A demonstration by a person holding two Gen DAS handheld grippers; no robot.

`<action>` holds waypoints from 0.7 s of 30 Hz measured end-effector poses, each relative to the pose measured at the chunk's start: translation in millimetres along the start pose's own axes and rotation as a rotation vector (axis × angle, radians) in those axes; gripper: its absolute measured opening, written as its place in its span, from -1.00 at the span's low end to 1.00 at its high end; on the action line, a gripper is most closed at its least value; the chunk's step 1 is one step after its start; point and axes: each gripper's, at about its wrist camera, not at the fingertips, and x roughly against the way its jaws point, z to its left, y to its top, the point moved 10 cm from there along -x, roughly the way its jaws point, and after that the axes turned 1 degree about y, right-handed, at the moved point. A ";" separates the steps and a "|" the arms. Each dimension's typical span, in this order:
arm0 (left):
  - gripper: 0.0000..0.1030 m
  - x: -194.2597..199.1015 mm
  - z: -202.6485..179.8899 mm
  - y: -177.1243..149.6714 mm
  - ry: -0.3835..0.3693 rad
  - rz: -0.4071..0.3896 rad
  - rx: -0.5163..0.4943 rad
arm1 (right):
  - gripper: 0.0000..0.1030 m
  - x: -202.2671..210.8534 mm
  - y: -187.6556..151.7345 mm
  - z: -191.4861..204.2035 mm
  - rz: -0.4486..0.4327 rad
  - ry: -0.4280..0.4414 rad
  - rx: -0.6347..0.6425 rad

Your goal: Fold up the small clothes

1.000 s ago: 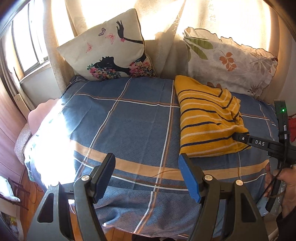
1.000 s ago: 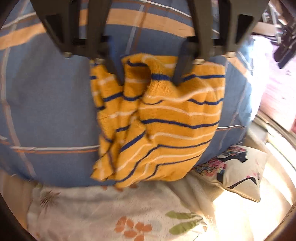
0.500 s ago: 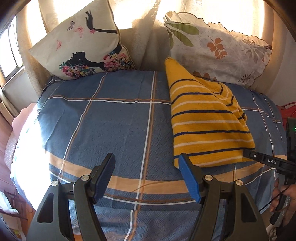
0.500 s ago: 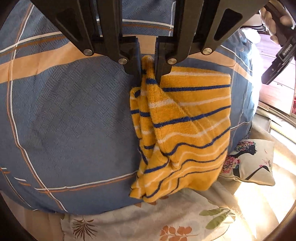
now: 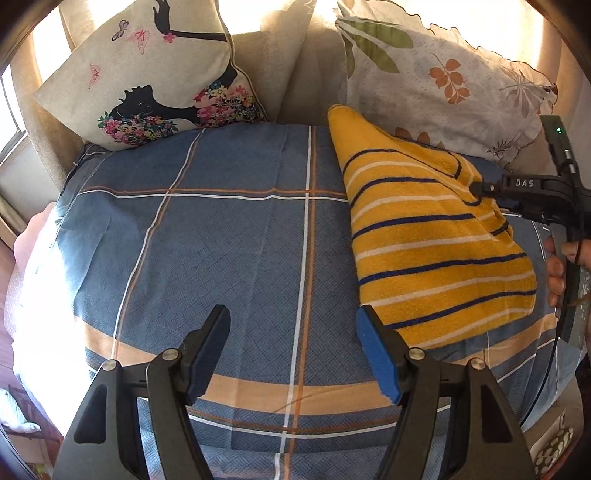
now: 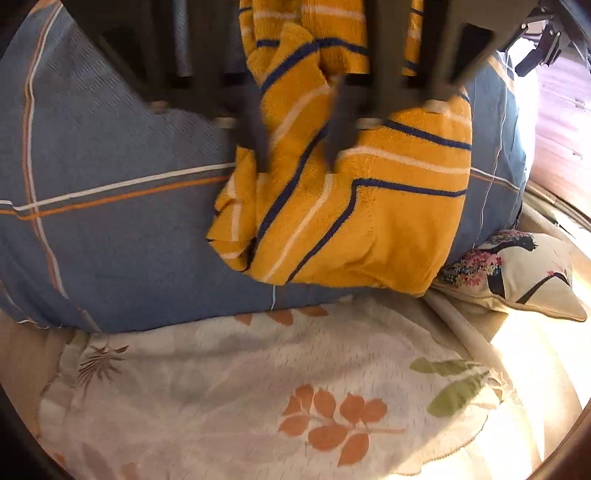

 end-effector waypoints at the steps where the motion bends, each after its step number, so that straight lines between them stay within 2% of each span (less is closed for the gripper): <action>1: 0.36 0.4 4.4 1.3 0.005 -0.003 0.005 | -0.86 -1.1 3.9 -6.3 -0.005 -0.014 -0.011; 3: 0.36 0.7 13.5 3.4 0.012 -0.010 0.018 | -0.88 0.0 9.8 -21.0 -0.017 -0.071 -0.022; 5: 0.36 -1.5 20.8 3.7 0.018 -0.006 0.030 | -0.88 -5.3 11.5 -43.8 -0.008 -0.172 -0.041; 7: 0.36 -4.7 26.9 4.6 0.016 0.004 0.041 | -0.88 -16.8 6.7 -55.4 0.031 -0.215 -0.062; 10: 0.36 -8.0 28.9 7.3 0.012 0.008 0.044 | -0.88 -21.4 4.3 -61.8 0.053 -0.279 -0.011; 12: 0.36 -9.4 27.2 9.4 0.004 0.007 0.038 | -0.86 -18.4 6.1 -58.2 0.061 -0.268 0.007; 13: 0.36 -9.4 25.6 10.3 0.002 0.005 0.032 | -0.79 -11.3 7.8 -57.6 0.058 -0.263 0.000; 15: 0.36 -10.8 21.5 11.7 -0.003 0.002 0.020 | -0.76 13.3 16.7 -56.3 -0.007 -0.271 -0.044; 17: 0.36 -13.2 16.1 12.5 -0.011 0.006 0.007 | -0.72 38.5 31.1 -45.7 -0.097 -0.237 -0.072; 19: 0.36 -15.5 9.4 13.4 -0.021 0.011 -0.003 | -0.71 46.2 44.2 -23.2 -0.139 -0.180 -0.039; 21: 0.36 -17.1 2.6 13.7 -0.034 0.014 -0.013 | -0.68 39.1 52.7 5.1 -0.139 -0.071 0.015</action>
